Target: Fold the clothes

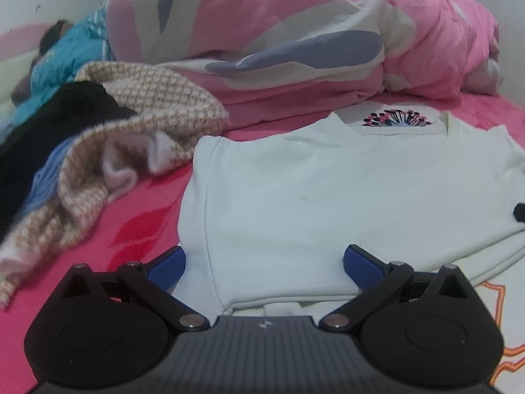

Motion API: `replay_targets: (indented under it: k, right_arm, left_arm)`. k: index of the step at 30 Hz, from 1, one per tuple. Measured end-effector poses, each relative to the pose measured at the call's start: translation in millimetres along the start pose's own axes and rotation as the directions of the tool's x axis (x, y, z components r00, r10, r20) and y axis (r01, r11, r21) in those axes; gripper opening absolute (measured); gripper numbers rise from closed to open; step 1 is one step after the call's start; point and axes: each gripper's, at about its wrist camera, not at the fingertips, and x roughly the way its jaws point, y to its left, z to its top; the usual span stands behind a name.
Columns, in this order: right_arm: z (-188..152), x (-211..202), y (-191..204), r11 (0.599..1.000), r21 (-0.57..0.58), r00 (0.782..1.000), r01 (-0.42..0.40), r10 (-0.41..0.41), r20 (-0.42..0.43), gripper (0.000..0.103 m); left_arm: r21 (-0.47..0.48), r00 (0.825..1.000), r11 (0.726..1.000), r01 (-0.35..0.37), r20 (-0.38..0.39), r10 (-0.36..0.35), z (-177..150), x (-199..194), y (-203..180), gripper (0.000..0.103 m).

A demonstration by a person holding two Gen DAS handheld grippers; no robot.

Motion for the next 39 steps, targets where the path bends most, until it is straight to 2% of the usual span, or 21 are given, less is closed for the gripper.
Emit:
replay_targets:
  k: [4, 8, 10, 12, 14, 17, 20, 23, 26, 30, 34, 36, 39]
  right_arm:
    - [0, -1, -2, 1.000, 0.013, 1.000, -0.011, 0.011, 0.005, 0.102]
    - [0, -2, -1, 1.000, 0.014, 1.000, -0.009, 0.009, 0.003, 0.102]
    - [0, -2, 0, 1.000, 0.013, 1.000, -0.008, 0.008, 0.001, 0.102]
    - [0, -2, 0, 1.000, 0.012, 1.000, -0.006, 0.006, 0.000, 0.102]
    - [1, -3, 1, 1.000, 0.009, 1.000, -0.003, 0.003, -0.003, 0.102]
    - [1, -8, 6, 1.000, -0.017, 1.000, 0.011, -0.012, -0.024, 0.102]
    - [-1, -21, 9, 0.999, -0.052, 0.998, 0.001, -0.004, -0.070, 0.102]
    - [-10, -49, 13, 0.989, -0.149, 0.993, -0.010, -0.008, -0.115, 0.102]
    - [-27, -89, 0, 0.986, -0.156, 0.989, -0.052, 0.028, -0.147, 0.102]
    - [-57, -149, -22, 0.991, -0.112, 0.986, -0.072, 0.054, -0.155, 0.102]
    - [-87, -221, -56, 0.991, 0.035, 0.989, -0.128, 0.131, -0.074, 0.102]
    - [-104, -256, -77, 0.973, 0.153, 0.984, -0.176, 0.180, -0.014, 0.102]
    - [-131, -290, -104, 0.917, 0.316, 0.969, -0.245, 0.243, 0.047, 0.101]
  left_arm:
    - [-0.063, 0.998, 0.998, -0.004, -0.061, 0.000, 6, -19, 6, 0.103]
    - [-0.088, 0.995, 0.995, 0.037, -0.085, -0.045, -1, -79, 21, 0.103]
    - [-0.101, 0.991, 0.990, 0.101, -0.080, -0.109, -14, -119, 31, 0.103]
    - [-0.113, 0.982, 0.980, 0.165, -0.075, -0.174, -37, -156, 43, 0.103]
    - [-0.131, 0.974, 0.971, 0.200, -0.078, -0.211, -65, -189, 54, 0.103]
    - [-0.176, 0.972, 0.964, 0.198, -0.092, -0.216, -111, -227, 67, 0.103]
    - [-0.205, 0.977, 0.964, 0.167, -0.099, -0.190, -151, -255, 79, 0.103]
    - [-0.235, 0.974, 0.956, 0.177, -0.101, -0.205, -182, -273, 92, 0.103]
    - [-0.255, 0.966, 0.944, 0.207, -0.101, -0.239, -205, -281, 97, 0.103]
    - [-0.227, 0.954, 0.940, 0.255, -0.098, -0.282, -220, -282, 86, 0.102]
    - [-0.247, 0.938, 0.921, 0.302, -0.096, -0.333, -231, -278, 80, 0.096]
    - [-0.256, 0.936, 0.916, 0.309, -0.091, -0.341, -233, -273, 80, 0.091]
    - [-0.262, 0.940, 0.919, 0.296, -0.089, -0.328, -235, -262, 83, 0.082]
